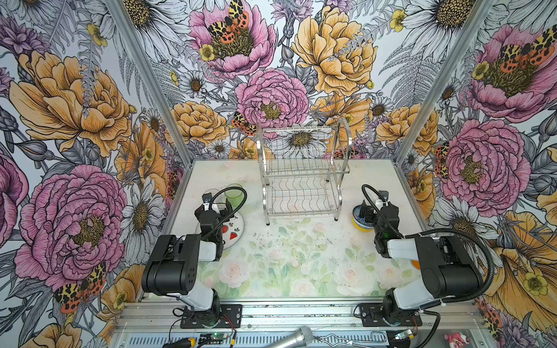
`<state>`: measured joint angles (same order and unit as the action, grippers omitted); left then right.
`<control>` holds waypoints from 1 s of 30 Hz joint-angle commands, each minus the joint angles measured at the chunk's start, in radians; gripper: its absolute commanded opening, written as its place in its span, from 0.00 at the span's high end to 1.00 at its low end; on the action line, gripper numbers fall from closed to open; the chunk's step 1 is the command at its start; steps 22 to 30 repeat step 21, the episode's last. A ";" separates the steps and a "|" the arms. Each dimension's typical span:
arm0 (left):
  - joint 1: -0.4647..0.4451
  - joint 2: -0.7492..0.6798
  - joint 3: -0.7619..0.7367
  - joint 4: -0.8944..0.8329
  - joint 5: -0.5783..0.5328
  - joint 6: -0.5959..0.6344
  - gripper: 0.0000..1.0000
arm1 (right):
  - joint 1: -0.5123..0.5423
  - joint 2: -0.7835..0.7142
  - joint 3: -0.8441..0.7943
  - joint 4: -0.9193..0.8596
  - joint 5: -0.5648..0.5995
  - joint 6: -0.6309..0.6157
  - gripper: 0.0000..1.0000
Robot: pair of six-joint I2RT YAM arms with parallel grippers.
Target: Unload the mixed dishes from the dish rack
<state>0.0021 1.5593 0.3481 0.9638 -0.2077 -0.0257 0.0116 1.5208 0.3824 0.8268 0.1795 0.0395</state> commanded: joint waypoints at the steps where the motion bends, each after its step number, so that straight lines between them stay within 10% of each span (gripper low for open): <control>1: -0.006 -0.008 0.014 0.003 0.006 0.009 0.01 | -0.001 0.009 0.000 0.044 -0.045 0.019 0.01; 30: -0.028 -0.006 0.019 0.000 -0.041 0.025 0.01 | 0.000 0.010 0.000 0.051 -0.043 0.016 0.01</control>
